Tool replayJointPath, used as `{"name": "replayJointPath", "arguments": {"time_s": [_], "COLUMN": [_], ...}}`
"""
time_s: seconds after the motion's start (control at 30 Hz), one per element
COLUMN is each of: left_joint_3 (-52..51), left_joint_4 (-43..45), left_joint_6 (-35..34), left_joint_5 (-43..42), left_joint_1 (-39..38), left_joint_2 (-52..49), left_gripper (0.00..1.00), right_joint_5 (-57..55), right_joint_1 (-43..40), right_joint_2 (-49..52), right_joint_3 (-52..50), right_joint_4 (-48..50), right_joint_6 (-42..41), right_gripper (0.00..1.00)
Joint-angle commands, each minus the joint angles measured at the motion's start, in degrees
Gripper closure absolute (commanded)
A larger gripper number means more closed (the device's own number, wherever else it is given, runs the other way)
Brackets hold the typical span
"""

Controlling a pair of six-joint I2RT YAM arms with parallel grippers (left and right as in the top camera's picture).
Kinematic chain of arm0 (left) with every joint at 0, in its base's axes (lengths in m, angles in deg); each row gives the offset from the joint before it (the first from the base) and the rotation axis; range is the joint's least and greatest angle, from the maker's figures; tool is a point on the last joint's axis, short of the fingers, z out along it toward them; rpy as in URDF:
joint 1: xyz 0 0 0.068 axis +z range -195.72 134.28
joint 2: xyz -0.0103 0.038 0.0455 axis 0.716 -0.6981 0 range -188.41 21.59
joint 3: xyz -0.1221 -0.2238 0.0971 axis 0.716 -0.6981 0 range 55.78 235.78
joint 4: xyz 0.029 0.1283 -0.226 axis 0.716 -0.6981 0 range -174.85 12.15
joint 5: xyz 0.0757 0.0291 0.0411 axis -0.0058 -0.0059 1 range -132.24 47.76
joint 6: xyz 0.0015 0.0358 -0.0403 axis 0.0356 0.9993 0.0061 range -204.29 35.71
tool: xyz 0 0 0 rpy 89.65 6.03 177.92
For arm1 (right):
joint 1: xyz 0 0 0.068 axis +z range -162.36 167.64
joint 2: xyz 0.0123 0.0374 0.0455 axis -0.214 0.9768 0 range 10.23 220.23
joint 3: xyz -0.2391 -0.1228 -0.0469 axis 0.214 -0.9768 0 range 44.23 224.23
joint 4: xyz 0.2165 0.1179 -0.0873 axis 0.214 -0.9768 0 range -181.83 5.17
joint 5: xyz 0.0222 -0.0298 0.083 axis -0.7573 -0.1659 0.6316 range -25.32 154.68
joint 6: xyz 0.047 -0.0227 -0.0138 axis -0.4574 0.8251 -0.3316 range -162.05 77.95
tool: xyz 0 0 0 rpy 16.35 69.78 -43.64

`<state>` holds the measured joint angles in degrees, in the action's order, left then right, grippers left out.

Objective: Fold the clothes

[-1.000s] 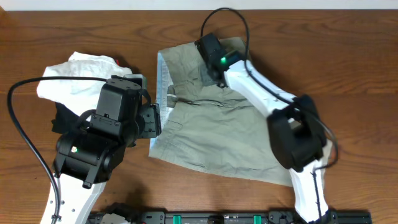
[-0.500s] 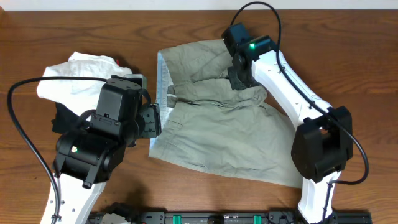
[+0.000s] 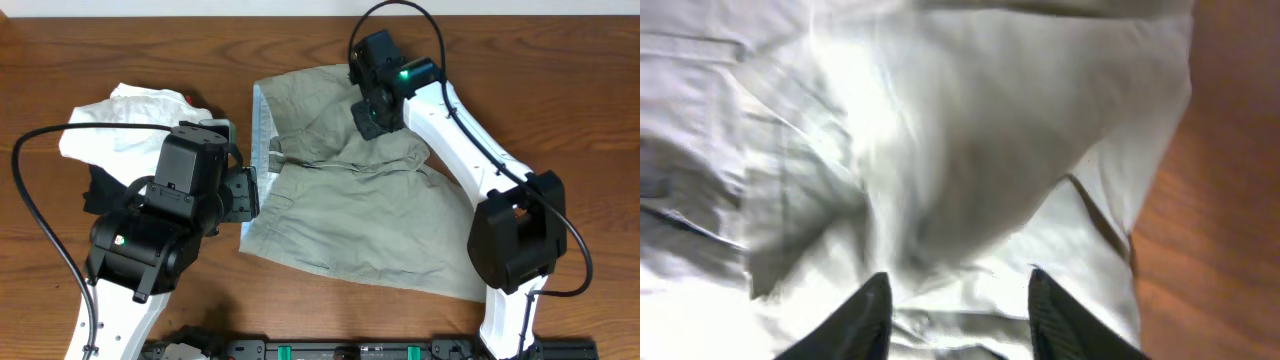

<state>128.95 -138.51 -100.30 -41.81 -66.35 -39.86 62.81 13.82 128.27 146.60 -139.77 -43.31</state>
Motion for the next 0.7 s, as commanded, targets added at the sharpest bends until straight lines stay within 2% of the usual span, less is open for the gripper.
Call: {"name": "replayJointPath", "arguments": {"time_s": [0.0,0.23,0.3,0.37,0.43,0.53,0.67], "left_joint_3": [0.83,0.83,0.83,0.83,0.83,0.83,0.83], "left_joint_4": [-0.13,-0.15,-0.13,-0.13,-0.13,-0.17,-0.28], "left_joint_6": [0.98,0.98,0.98,0.98,0.98,0.96,0.96], "left_joint_5": [0.52,0.5,0.5,0.5,0.5,0.48,0.48], "left_joint_1": [0.37,0.35,0.35,0.35,0.35,0.35,0.35], "left_joint_2": [0.02,-0.15,-0.31,-0.5,-0.7,-1.05,-1.03], "left_gripper": [0.37,0.37,0.37,0.38,0.38,0.37,0.38], "right_joint_5": [0.96,0.66,4.17,8.39,7.82,5.84,5.03], "right_joint_1": [1.44,2.03,2.08,2.47,3.13,4.26,5.75], "right_joint_2": [0.02,0.2,0.5,1.27,2.69,5.75,9.4], "right_joint_3": [-0.09,-0.11,-0.11,-0.13,-0.13,-0.13,-0.13], "right_joint_4": [1.7,5.01,5.25,5.33,5.84,6.27,5.38], "right_joint_6": [4.61,5.2,5.18,4.72,1.88,-4.11,-9.27], "right_gripper": [0.48,0.44,0.37,0.37,0.27,0.27,0.38]}}
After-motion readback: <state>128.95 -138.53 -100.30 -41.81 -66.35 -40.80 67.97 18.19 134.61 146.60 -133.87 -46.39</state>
